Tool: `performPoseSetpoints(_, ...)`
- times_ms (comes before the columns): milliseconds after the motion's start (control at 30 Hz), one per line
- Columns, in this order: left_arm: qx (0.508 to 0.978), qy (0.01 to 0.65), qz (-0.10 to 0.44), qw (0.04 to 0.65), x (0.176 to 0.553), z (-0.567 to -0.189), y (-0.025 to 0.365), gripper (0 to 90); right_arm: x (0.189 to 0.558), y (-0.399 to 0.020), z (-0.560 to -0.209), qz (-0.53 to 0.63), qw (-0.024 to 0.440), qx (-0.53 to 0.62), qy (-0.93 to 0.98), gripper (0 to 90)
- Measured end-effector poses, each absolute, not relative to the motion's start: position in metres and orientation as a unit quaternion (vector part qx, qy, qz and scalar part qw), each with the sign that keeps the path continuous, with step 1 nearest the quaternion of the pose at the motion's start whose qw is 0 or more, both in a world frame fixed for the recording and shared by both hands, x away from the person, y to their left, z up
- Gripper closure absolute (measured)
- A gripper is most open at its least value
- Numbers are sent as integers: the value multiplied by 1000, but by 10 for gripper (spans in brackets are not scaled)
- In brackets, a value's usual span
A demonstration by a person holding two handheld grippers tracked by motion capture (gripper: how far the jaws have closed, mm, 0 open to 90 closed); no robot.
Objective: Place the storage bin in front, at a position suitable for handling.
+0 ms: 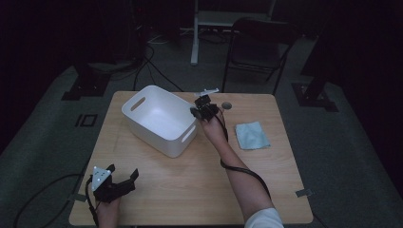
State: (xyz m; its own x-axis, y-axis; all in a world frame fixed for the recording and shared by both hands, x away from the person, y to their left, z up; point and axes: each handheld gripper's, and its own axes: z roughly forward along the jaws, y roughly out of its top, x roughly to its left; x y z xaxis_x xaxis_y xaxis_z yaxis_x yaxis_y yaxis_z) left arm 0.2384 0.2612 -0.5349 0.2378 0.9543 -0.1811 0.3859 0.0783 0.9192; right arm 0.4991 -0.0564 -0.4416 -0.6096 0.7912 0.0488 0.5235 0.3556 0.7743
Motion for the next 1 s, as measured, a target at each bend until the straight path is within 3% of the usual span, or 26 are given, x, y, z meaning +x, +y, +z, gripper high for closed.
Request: performPoseSetpoints(1000, 630, 530, 301, 482, 239, -537, 253, 22, 458, -91, -441, 390, 161, 393, 817, 815)
